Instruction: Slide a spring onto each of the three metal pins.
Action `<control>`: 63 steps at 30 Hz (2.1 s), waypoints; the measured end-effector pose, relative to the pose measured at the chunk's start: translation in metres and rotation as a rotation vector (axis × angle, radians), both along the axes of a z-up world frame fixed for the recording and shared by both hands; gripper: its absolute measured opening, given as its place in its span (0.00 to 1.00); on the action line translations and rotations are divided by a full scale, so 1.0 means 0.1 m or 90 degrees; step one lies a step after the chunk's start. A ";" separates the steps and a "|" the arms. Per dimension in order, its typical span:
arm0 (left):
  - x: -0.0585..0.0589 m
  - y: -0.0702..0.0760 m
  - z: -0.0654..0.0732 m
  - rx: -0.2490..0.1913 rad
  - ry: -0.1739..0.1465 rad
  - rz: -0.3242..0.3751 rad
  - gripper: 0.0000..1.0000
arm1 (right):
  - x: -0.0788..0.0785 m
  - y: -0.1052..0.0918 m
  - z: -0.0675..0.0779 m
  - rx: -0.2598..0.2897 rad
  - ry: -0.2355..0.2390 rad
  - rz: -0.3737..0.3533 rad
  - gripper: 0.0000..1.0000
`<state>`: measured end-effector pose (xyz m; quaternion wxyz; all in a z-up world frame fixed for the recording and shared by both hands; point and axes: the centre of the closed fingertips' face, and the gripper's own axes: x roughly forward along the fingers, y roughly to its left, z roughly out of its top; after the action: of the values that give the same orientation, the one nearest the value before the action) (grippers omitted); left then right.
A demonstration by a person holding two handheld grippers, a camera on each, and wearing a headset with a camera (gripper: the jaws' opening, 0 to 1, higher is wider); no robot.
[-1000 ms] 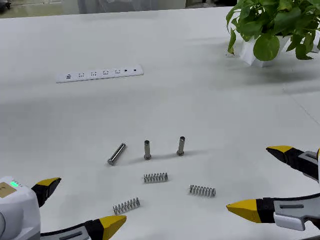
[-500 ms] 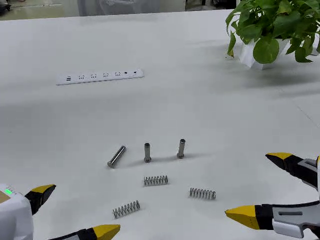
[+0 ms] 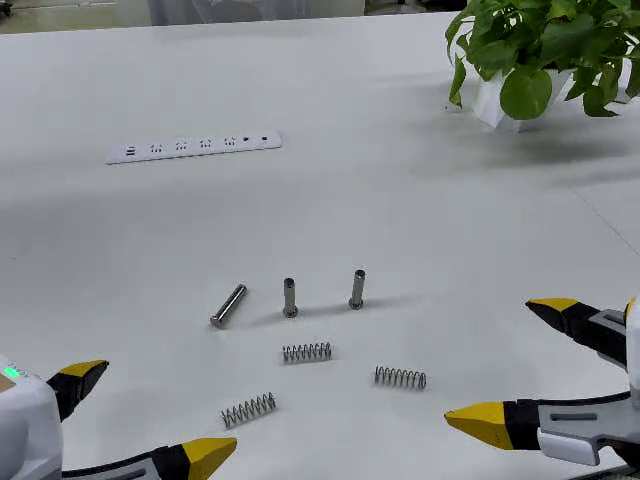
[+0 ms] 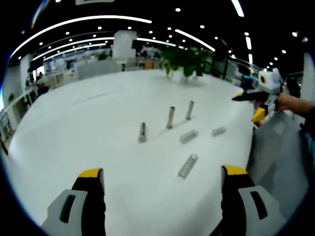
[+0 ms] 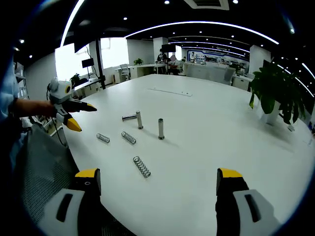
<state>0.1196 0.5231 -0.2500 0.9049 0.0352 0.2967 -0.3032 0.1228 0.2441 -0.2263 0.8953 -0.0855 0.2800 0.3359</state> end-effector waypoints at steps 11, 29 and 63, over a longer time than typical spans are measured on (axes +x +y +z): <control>0.05 -0.03 -0.03 0.015 0.017 -0.019 1.00 | -0.04 0.04 -0.03 -0.001 0.006 0.007 0.99; 0.58 -0.12 0.19 0.111 -0.020 -0.123 0.91 | -0.05 0.07 -0.05 0.013 0.015 0.006 0.99; 1.29 -0.43 -0.19 0.159 0.126 -0.142 0.42 | -0.04 0.08 -0.11 0.039 0.025 -0.015 0.99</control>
<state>0.2484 0.4803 -0.2693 0.8208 0.1497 0.4135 -0.3644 0.1187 0.2524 -0.2371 0.8958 -0.0481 0.2878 0.3352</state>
